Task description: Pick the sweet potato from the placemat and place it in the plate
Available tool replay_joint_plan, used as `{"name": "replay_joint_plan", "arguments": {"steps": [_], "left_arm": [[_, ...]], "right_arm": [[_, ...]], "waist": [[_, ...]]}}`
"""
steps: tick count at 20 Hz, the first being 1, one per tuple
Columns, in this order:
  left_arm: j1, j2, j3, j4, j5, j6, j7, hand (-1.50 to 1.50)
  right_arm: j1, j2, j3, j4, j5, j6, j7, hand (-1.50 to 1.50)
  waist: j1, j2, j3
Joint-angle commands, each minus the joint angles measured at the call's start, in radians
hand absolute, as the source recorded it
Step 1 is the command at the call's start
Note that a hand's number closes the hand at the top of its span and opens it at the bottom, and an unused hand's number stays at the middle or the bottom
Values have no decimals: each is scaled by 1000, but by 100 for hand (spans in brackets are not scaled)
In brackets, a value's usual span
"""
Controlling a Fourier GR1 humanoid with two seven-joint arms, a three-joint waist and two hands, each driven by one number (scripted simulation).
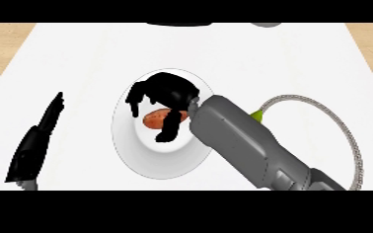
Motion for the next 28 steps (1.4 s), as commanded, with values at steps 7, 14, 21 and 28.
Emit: {"name": "replay_joint_plan", "arguments": {"steps": [7, 14, 21, 28], "left_arm": [[17, -5, 14, 5, 4, -19, -20, 0], [-22, -22, 4, -6, -15, -6, 31, 0], [-1, 4, 27, -28, -4, -26, 1, 0], [-23, -11, 16, -17, -14, -26, 4, 0]], "right_arm": [[15, 2, -52, 31, -271, -140, -89, -150], [-86, -3, -277, 198, -365, -143, -59, -150], [-122, -157, -470, 403, -499, 107, -286, -150], [-147, -260, -470, 581, -420, 258, -523, -150]], "waist": [[-2, 1, 1], [-15, 2, 1], [19, 16, 1], [31, 22, 2]]}}
